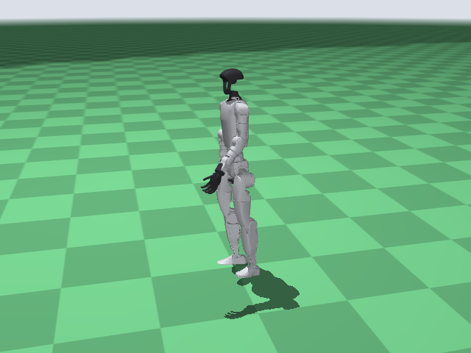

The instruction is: In place motions

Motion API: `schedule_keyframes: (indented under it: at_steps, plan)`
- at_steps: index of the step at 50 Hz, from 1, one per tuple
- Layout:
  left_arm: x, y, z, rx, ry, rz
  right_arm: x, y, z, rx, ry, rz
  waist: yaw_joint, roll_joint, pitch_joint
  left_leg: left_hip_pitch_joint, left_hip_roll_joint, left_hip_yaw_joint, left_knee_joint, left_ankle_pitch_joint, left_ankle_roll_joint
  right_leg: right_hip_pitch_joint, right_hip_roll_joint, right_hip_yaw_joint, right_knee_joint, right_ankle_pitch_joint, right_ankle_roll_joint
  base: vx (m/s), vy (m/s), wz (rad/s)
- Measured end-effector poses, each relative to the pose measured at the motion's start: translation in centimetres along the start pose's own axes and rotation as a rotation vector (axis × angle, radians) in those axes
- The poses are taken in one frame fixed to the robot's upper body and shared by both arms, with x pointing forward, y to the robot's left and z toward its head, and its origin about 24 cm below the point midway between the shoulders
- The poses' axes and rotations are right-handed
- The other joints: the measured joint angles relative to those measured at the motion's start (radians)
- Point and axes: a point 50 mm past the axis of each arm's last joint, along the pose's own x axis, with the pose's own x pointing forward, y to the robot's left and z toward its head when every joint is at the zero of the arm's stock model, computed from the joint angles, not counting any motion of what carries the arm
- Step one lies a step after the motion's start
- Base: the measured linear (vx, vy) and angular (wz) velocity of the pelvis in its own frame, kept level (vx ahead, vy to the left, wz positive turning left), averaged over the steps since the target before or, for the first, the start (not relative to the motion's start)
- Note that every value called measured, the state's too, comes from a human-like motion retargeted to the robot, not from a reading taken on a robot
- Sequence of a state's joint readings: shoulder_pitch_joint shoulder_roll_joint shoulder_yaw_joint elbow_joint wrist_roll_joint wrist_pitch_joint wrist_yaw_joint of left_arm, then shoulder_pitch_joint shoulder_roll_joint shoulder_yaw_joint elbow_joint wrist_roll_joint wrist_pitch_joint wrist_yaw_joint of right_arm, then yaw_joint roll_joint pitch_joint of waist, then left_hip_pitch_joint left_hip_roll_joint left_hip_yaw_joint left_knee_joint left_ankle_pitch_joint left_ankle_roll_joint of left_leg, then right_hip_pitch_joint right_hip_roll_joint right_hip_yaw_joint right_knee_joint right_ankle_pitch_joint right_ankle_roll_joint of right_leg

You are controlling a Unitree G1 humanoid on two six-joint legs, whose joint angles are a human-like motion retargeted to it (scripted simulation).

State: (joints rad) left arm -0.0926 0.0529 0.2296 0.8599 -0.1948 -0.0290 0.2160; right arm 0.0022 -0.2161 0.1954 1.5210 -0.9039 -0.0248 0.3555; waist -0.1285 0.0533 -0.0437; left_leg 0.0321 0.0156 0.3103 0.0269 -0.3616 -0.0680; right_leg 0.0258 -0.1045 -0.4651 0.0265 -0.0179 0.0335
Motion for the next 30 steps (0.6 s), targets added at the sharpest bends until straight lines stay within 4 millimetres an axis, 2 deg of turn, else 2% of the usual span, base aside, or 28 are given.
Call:
schedule_keyframes:
  at_steps: [1,3,4,6,8,11,13,15,17,18,20,21,22,23,25,30]
  plan:
    - [0.4,0.1,4.0,0.033,-0.15,-0.001,0.1,0.2,0.0,0.001,0.003,0.004,0.003,-0.003,-0.009,-0.004,-0.003,-0.007,0.0,0.002,0.0,0.0,-0.001,-0.007,-0.002,0.0,-0.001,0.02,0.0,0.41]
    - [-0.2,0.7,12.3,0.119,-0.467,0.023,0.2,0.7,-0.2,0.019,0.014,0.012,0.005,-0.007,-0.026,-0.013,-0.008,-0.021,-0.001,0.005,0.001,-0.002,0.0,-0.023,-0.006,-0.001,-0.005,0.01,0.0,0.4]
    - [-1.3,1.3,16.4,0.169,-0.633,0.063,0.3,0.9,-0.2,0.033,0.023,0.015,0.007,-0.008,-0.032,-0.017,-0.009,-0.026,0.0,0.006,0.002,-0.002,0.002,-0.028,-0.009,-0.001,-0.007,0.01,-0.01,0.31]
    - [-4.8,2.4,23.8,0.251,-0.964,0.187,0.4,1.1,-0.3,0.051,0.046,0.017,0.007,-0.007,-0.042,-0.022,-0.01,-0.031,0.0,0.007,0.002,-0.001,0.008,-0.034,-0.013,-0.003,-0.011,0.01,0.0,0.1]
    - [-9.3,3.1,29.3,0.274,-1.273,0.327,0.4,1.2,-0.3,0.044,0.067,0.011,0.0,-0.005,-0.051,-0.026,-0.009,-0.035,0.001,0.008,0.002,-0.001,0.012,-0.039,-0.016,-0.005,-0.013,0.0,0.0,0.0]
    - [-15.6,3.4,34.3,0.24,-1.658,0.503,0.4,1.2,-0.4,0.006,0.098,-0.005,-0.012,0.005,-0.074,-0.032,-0.005,-0.038,0.001,0.007,0.002,-0.006,0.014,-0.043,-0.016,-0.006,-0.011,0.06,0.05,0.06]
    - [-18.9,3.5,36.3,0.22,-1.841,0.593,0.4,1.2,-0.5,-0.015,0.113,-0.01,-0.011,0.012,-0.09,-0.034,-0.002,-0.031,0.002,0.004,0.001,-0.011,0.014,-0.035,-0.013,-0.007,-0.008,0.06,0.05,-0.2]
    - [-21.0,3.2,37.8,0.191,-1.929,0.623,0.4,1.1,-0.6,-0.026,0.121,-0.004,-0.007,0.018,-0.105,-0.034,0.002,-0.02,0.001,0.001,0.0,-0.015,0.013,-0.023,-0.009,-0.009,-0.004,0.07,0.05,-0.3]
    - [-20.9,2.2,39.4,0.208,-1.793,0.501,0.3,1.1,-0.8,-0.02,0.125,0.016,-0.005,0.026,-0.119,-0.033,0.005,-0.013,0.001,-0.002,-0.001,-0.017,0.013,-0.015,-0.006,-0.011,-0.001,0.05,0.06,-0.23]
    - [-19.9,1.3,40.1,0.241,-1.624,0.346,0.3,1.1,-0.9,-0.008,0.128,0.031,-0.004,0.03,-0.125,-0.033,0.007,-0.01,0.002,-0.003,-0.001,-0.019,0.014,-0.012,-0.005,-0.011,0.0,0.04,0.06,-0.19]
    - [-17.8,-2.0,40.1,0.279,-1.364,-0.022,0.2,1.2,-1.1,0.021,0.135,0.059,-0.005,0.037,-0.137,-0.03,0.009,-0.006,0.002,-0.006,0.0,-0.019,0.015,-0.007,-0.004,-0.012,0.002,0.02,0.03,-0.08]
    - [-18.0,-2.0,40.3,0.293,-1.364,-0.032,0.2,1.3,-1.2,0.039,0.136,0.066,-0.005,0.039,-0.141,-0.029,0.009,-0.004,0.0,-0.006,0.0,-0.019,0.017,-0.006,-0.004,-0.013,0.001,0.0,0.0,0.0]
    - [-18.4,-1.5,40.6,0.308,-1.385,0.009,0.2,1.4,-1.3,0.055,0.135,0.071,-0.005,0.042,-0.144,-0.027,0.009,-0.002,0.0,-0.007,0.0,-0.019,0.018,-0.004,-0.004,-0.013,0.001,0.0,0.0,0.0]
    - [-19.3,-0.1,41.1,0.327,-1.447,0.153,0.2,1.3,-1.3,0.071,0.131,0.072,-0.005,0.045,-0.144,-0.027,0.01,0.001,0.0,-0.008,-0.001,-0.02,0.019,-0.002,-0.004,-0.013,0.001,0.0,0.0,0.0]
    - [-21.1,1.4,41.2,0.348,-1.579,0.37,0.1,1.1,-1.2,0.088,0.122,0.067,-0.01,0.047,-0.142,-0.025,0.01,0.004,0.0,-0.01,-0.001,-0.02,0.019,0.001,-0.004,-0.013,0.0,0.0,0.0,0.0]
    - [-23.9,1.1,37.7,0.315,-2.077,0.497,0.3,1.6,-1.1,0.119,0.112,0.061,0.012,0.039,-0.143,-0.019,0.007,0.025,-0.003,-0.015,-0.003,-0.022,0.016,0.023,-0.002,-0.017,0.002,0.01,-0.02,-0.15]
